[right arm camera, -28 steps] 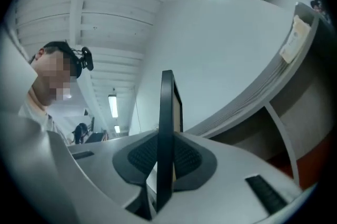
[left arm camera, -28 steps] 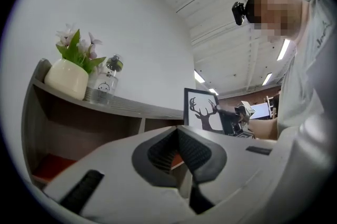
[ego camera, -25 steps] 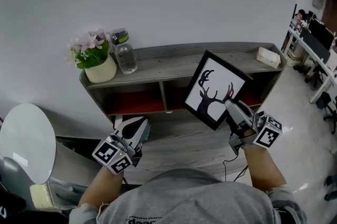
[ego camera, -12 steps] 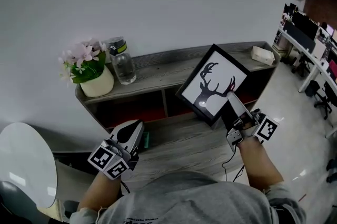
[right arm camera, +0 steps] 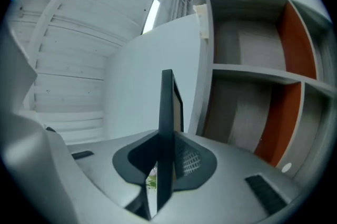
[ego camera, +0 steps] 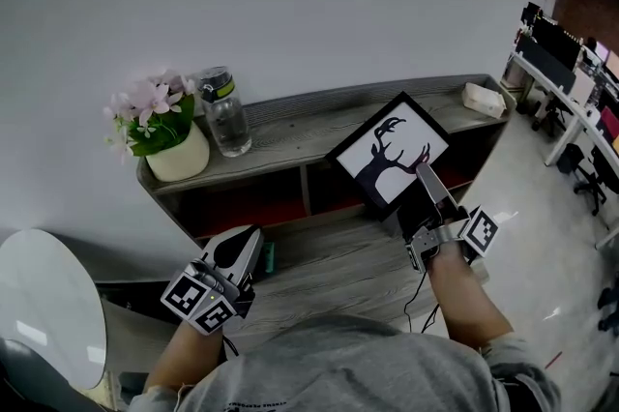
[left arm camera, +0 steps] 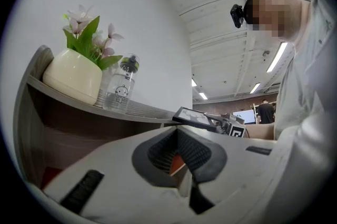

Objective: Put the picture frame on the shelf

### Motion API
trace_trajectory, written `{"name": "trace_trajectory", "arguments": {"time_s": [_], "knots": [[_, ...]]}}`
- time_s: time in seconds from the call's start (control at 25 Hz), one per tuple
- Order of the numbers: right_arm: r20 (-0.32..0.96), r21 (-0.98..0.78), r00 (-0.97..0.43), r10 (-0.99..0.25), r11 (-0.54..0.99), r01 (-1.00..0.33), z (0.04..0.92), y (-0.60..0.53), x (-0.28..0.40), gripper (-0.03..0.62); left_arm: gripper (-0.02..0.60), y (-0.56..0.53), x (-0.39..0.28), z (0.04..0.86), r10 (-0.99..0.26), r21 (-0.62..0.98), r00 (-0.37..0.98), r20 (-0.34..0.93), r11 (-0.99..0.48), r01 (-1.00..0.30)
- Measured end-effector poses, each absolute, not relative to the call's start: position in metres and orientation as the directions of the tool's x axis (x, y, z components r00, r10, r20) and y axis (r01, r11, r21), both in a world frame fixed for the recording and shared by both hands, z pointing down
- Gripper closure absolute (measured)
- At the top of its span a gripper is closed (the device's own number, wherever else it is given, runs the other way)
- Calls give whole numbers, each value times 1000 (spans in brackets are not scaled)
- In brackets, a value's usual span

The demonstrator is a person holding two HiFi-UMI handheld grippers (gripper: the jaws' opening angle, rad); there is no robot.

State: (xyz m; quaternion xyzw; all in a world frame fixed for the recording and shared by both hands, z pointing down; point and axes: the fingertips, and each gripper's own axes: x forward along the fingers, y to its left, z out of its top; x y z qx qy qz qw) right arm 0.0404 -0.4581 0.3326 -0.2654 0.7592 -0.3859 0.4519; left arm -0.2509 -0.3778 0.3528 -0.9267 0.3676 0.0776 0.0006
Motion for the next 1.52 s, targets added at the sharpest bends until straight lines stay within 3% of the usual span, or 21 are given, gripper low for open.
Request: {"name": "trace_trajectory", "arguments": {"time_s": [0.52, 0.84, 0.96, 1.12, 1.32, 1.44, 1.52], "knots": [[-398, -911, -350, -848, 409, 46, 343, -480, 20, 511, 554, -379, -266, 359, -695, 94, 705, -141, -718, -689], [-356, -919, -427, -831, 394, 0, 334, -490, -2, 423, 554, -381, -266, 362, -701, 110, 699, -139, -713, -693], [-328, -922, -477, -815, 387, -27, 337, -489, -11, 354, 554, -382, -265, 364, -703, 117, 697, -139, -711, -693], [-334, -908, -518, -788, 416, -48, 341, -479, -14, 324, 554, -382, -263, 365, -702, 124, 698, -144, -713, -691], [-331, -815, -602, -727, 542, -205, 350, -449, -8, 324, 554, -382, -264, 366, -706, 138, 692, -151, -709, -692], [-289, -622, -630, -721, 642, -449, 349, -432, 2, 326, 554, -382, -265, 369, -710, 145, 688, -150, -705, -695], [-245, -410, -639, -729, 675, -613, 345, -423, 4, 390, 554, -381, -266, 371, -713, 150, 686, -145, -702, -697]]}}
